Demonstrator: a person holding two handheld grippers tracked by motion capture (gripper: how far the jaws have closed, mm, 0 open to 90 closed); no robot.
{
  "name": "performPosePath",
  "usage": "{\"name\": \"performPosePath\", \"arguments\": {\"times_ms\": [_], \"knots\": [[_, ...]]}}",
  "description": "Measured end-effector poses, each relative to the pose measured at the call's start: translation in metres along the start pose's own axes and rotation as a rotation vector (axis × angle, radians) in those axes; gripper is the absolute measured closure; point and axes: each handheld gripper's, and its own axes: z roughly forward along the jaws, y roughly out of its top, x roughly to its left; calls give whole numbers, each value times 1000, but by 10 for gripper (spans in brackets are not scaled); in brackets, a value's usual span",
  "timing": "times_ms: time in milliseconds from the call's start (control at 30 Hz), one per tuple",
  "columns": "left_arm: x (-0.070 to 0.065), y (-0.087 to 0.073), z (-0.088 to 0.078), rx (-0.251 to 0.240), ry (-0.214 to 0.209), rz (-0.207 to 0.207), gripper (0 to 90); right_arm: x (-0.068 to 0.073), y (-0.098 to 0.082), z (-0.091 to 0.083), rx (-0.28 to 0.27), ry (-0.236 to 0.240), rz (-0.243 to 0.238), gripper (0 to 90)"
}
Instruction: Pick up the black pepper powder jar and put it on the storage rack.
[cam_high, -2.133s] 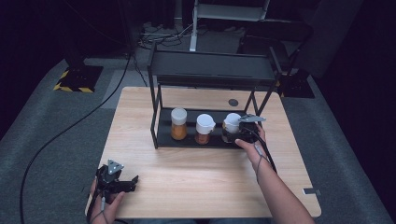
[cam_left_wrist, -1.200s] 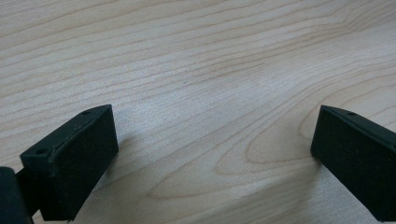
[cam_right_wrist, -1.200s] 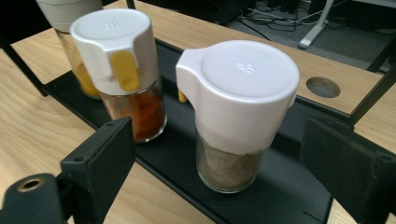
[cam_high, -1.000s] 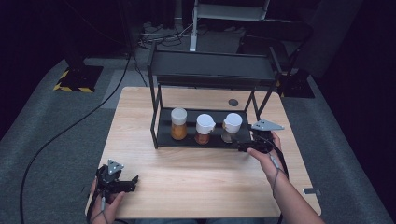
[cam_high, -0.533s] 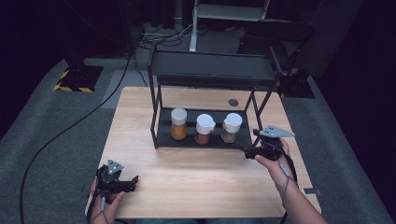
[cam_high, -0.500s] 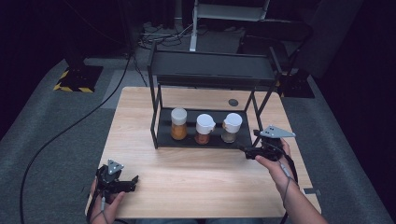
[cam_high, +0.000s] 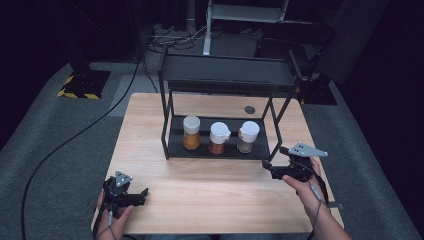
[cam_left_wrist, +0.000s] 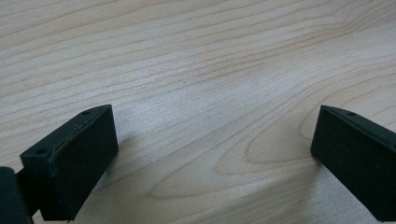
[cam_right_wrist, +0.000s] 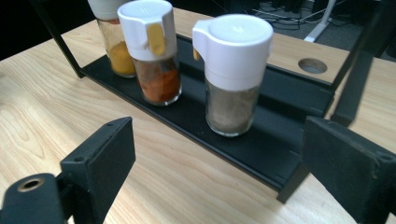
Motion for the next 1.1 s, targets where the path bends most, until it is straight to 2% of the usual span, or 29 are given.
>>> {"name": "performPosePath", "arguments": {"times_ms": [600, 767, 1100], "knots": [[0, 1, 1, 0, 3, -1, 3, -9, -38, -5, 68, -35, 35, 75], [0, 1, 1, 0, 3, -1, 3, -12, -49, -4, 85, -54, 24, 75], [0, 1, 1, 0, 3, -2, 3, -16, -73, 1, 122, -63, 21, 71]]}}
